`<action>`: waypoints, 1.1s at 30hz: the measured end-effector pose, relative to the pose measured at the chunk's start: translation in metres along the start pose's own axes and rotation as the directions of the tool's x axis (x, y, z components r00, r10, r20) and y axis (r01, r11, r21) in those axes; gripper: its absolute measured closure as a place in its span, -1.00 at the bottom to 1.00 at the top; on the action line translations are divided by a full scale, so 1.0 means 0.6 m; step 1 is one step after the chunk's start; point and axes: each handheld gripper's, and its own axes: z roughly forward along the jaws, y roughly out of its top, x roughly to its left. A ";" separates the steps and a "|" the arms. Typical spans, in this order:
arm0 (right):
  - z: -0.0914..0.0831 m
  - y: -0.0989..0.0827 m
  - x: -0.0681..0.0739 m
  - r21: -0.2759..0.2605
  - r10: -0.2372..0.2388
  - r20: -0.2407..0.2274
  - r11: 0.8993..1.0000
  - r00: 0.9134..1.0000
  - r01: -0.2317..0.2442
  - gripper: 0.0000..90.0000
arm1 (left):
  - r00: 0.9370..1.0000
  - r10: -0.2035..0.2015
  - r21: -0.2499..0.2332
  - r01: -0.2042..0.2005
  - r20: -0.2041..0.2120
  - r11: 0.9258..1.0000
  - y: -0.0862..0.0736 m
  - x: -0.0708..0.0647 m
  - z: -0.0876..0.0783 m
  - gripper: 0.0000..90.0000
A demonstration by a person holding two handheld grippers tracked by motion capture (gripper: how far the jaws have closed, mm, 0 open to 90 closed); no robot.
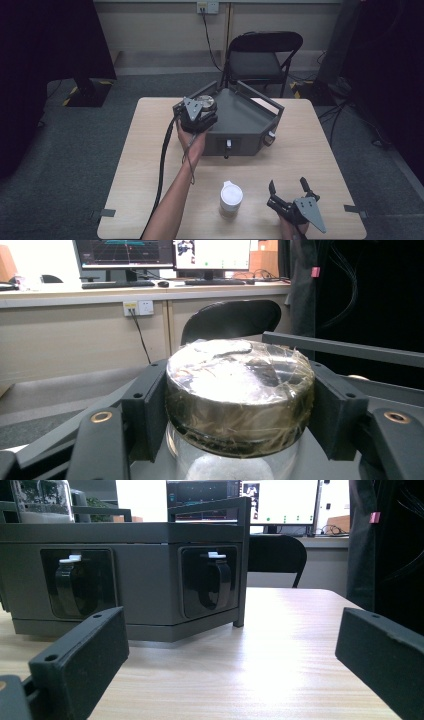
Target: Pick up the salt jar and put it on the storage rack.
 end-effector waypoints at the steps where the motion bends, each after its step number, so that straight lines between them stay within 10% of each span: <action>1: 0.000 0.000 0.000 0.000 0.000 0.000 1.000 1.000 0.000 -1.00 | 1.000 -0.009 -0.015 0.008 -0.008 1.000 -0.004 -0.002 -0.002 -0.38; 9: 0.000 0.000 0.000 0.000 0.000 0.001 1.000 1.000 0.000 -1.00 | 0.996 -0.080 -0.059 0.077 -0.040 0.995 -0.007 -0.001 -0.028 -0.97; 24: 0.000 0.000 0.001 0.000 -0.002 0.005 1.000 1.000 0.002 -1.00 | 0.995 -0.092 -0.162 0.096 0.032 0.982 -0.033 0.009 -0.135 -1.00; 33: 0.000 0.000 0.002 -0.002 -0.001 0.007 1.000 1.000 0.001 -1.00 | 0.999 -0.047 -0.189 0.041 -0.023 0.981 -0.080 -0.016 -0.194 -1.00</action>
